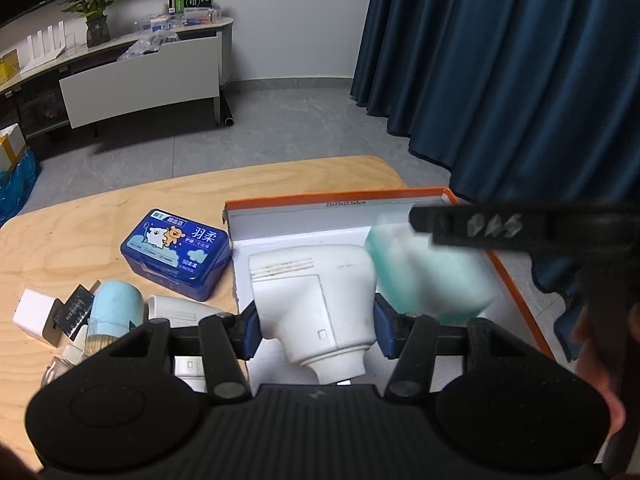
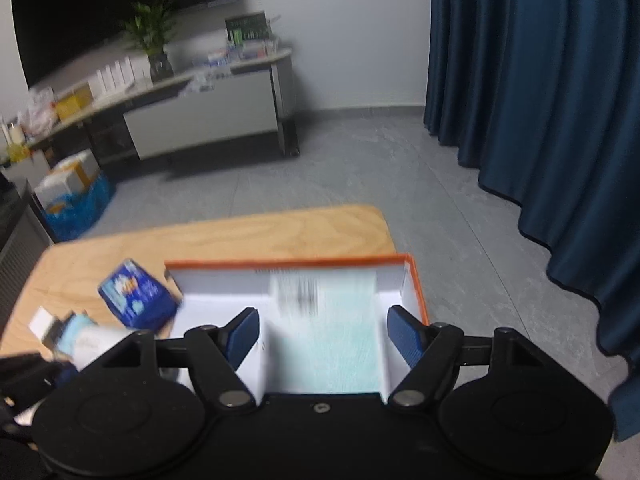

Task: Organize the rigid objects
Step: 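Release the adapter with the left tool while the right tool releases the bandage box into the lid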

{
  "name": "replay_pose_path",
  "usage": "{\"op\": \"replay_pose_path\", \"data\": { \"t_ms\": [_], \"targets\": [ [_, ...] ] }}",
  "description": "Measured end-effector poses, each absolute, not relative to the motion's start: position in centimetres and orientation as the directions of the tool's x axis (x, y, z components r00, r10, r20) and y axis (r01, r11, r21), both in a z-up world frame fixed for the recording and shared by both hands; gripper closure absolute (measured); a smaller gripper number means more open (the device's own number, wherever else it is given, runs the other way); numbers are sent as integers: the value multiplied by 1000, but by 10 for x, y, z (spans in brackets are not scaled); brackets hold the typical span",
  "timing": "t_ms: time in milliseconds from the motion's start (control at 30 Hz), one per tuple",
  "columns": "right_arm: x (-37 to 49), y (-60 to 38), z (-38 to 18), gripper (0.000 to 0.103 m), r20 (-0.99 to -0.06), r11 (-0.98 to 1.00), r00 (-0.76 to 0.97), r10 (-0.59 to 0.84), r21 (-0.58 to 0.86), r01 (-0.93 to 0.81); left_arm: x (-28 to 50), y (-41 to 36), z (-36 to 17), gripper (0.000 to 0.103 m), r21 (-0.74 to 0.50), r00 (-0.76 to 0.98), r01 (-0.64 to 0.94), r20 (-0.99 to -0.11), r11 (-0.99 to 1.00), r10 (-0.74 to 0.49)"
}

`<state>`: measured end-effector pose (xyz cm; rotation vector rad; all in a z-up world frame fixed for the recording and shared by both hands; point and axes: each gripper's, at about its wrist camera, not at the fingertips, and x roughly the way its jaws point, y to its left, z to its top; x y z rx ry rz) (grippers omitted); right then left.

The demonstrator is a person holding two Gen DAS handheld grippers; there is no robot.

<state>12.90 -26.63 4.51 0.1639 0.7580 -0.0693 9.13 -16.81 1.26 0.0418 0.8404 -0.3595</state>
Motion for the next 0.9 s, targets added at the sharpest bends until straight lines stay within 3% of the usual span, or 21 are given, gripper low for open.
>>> {"op": "replay_pose_path", "data": {
  "t_ms": [433,500,600,900],
  "targets": [
    [96,-287,62,17,-652,975,757,-49,132,176,117,-187,-3,47,-155,571,324,-754,933,-324],
    [92,-285,63,17,-651,977,757,-52,124,174,120,-185,-3,37,-174,565,314,-756,934,-330],
    [87,-283,65,17,-648,979,760,-53,116,167,116,-180,3,30,-183,578,314,-742,932,-340],
    [69,-273,67,17,-654,975,755,-42,140,175,94,-162,24,23,-151,612,277,-734,949,-296]
  ]
}}
